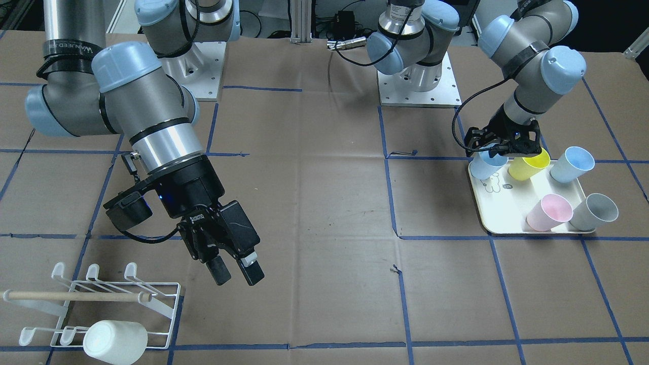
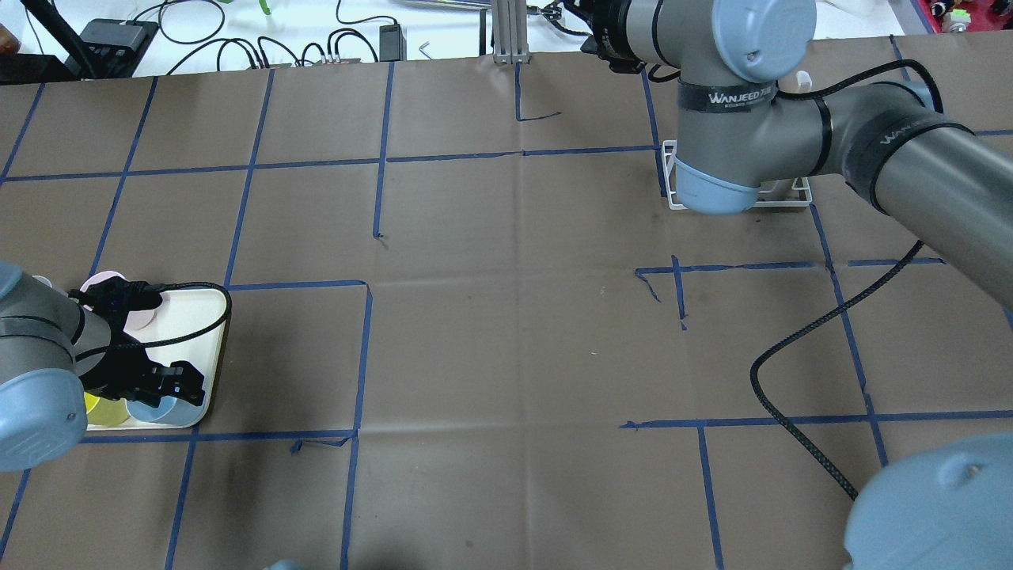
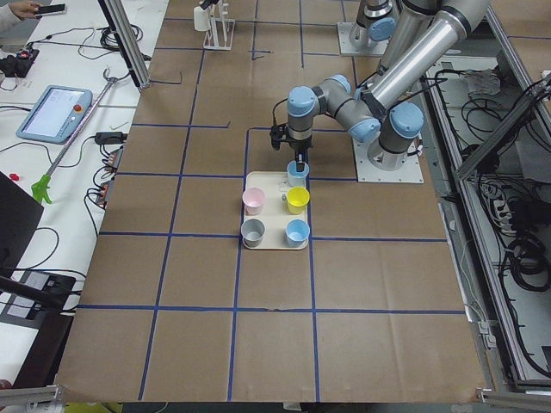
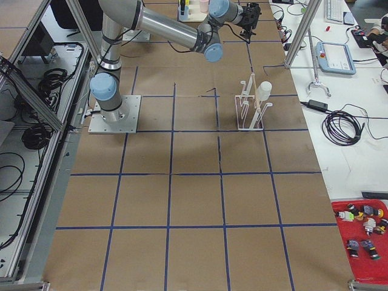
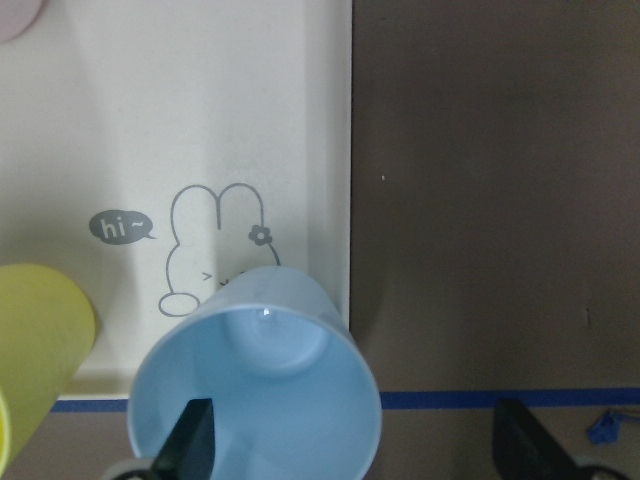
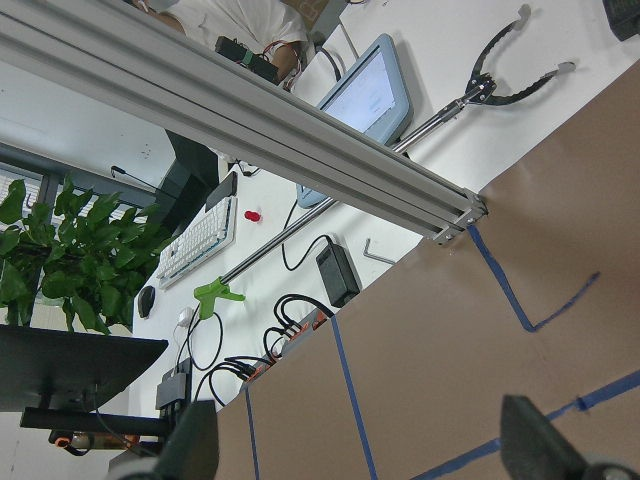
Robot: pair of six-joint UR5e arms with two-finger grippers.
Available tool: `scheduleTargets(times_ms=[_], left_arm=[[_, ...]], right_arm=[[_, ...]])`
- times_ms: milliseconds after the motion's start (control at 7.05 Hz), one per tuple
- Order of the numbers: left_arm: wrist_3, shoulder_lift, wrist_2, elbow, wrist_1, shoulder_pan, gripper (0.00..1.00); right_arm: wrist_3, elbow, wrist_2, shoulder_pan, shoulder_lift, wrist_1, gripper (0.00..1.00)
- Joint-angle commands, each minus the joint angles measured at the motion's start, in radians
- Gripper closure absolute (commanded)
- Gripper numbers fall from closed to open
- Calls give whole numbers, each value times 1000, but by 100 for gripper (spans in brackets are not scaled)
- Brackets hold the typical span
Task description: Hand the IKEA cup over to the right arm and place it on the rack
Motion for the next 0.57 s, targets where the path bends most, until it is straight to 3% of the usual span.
scheduleTargets(times_ms=[0,425], left_arm=[[-7,1,0,-2,-18,0,100],[-5,22,35,10,-18,0,100]], right_arm=[[15,3,13,-2,2,-3,0],[16,5,13,-5,3,-3,0]])
